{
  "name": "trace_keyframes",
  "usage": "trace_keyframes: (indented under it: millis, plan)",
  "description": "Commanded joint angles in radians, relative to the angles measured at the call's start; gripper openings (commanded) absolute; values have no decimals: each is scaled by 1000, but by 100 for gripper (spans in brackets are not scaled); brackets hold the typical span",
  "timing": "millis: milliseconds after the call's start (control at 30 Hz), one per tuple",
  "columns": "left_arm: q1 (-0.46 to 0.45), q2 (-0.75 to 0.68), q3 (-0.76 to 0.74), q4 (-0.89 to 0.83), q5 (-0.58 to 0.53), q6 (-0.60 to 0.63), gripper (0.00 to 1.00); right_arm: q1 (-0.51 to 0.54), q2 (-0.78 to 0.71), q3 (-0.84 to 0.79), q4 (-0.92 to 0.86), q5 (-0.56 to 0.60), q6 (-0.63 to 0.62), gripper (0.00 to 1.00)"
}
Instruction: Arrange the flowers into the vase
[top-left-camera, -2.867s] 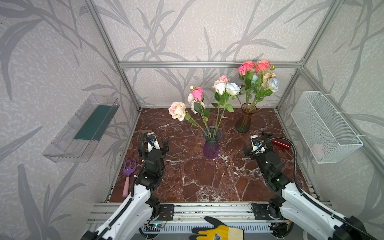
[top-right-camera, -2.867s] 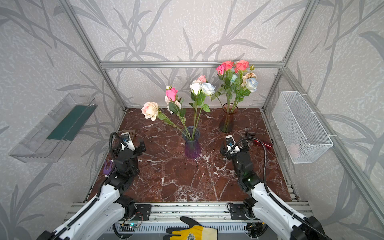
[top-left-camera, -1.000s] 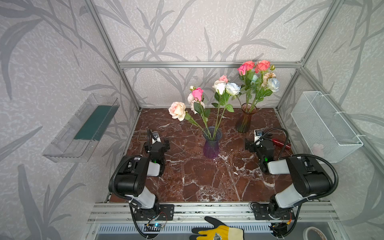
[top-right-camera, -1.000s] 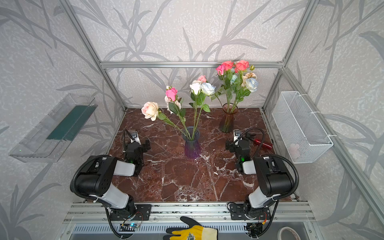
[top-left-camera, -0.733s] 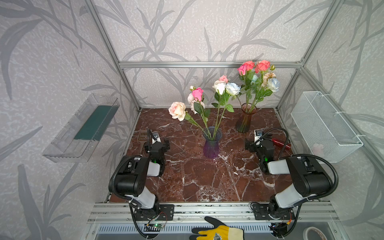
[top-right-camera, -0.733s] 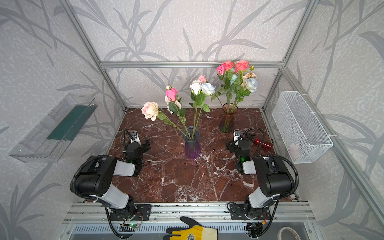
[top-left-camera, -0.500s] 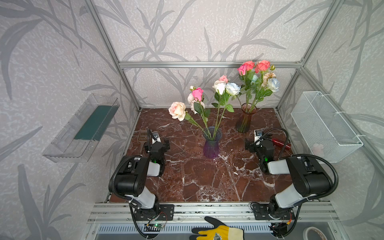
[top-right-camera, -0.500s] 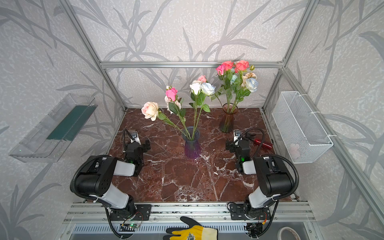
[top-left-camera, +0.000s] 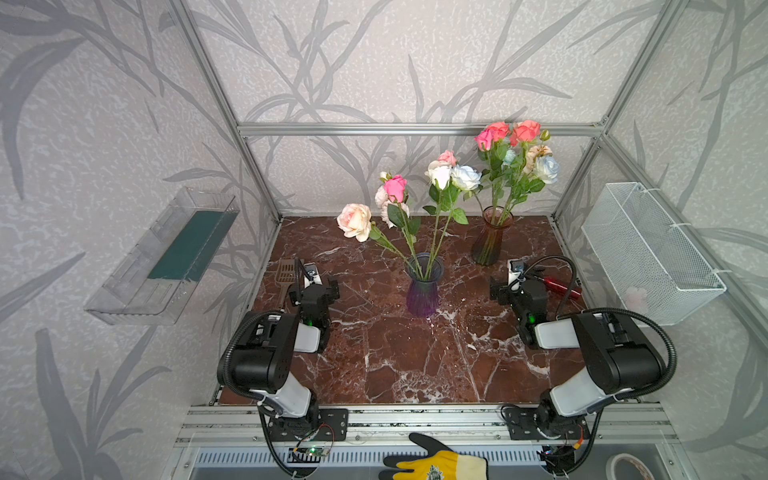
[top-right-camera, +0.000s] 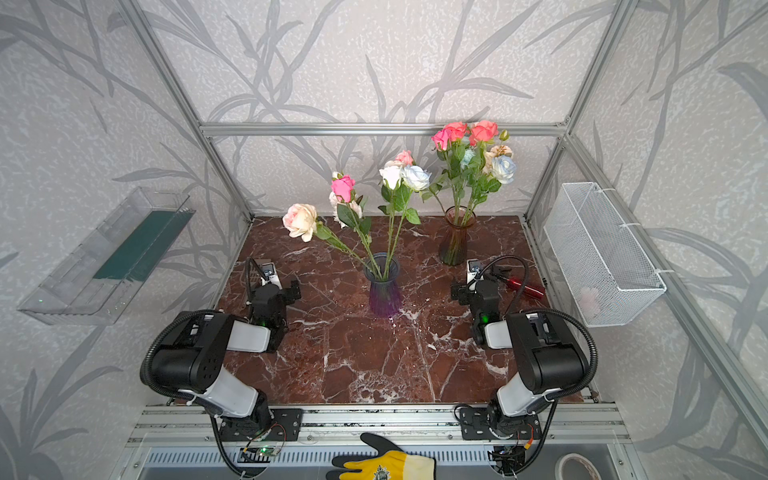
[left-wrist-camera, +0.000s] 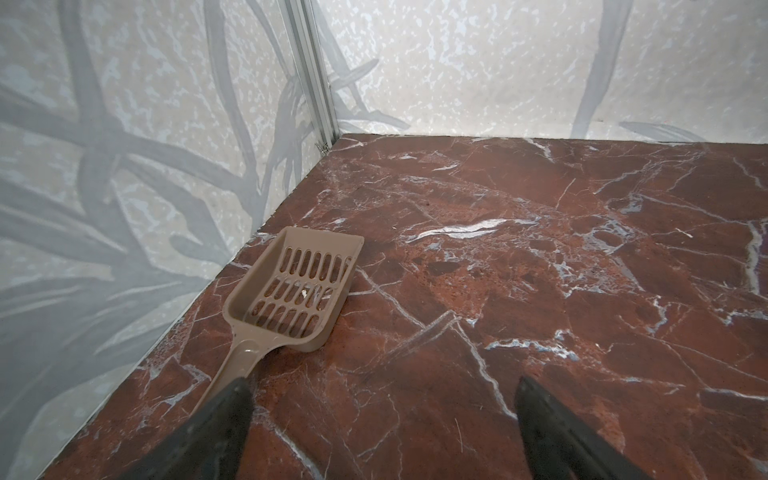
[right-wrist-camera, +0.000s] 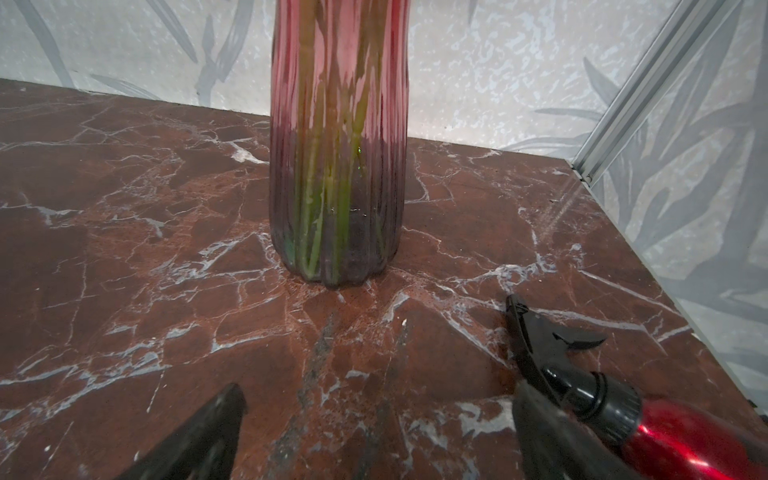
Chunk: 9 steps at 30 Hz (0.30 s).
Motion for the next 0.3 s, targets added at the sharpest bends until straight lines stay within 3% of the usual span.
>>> trace_keyframes:
  millis: [0,267]
  plan:
    - [5,-11,9,7,8,-4,99,8,-6,-5,17,22,-5,99]
    - [38,-21,31,-55,86,-22,99,9,-6,-5,17,22,-7,99]
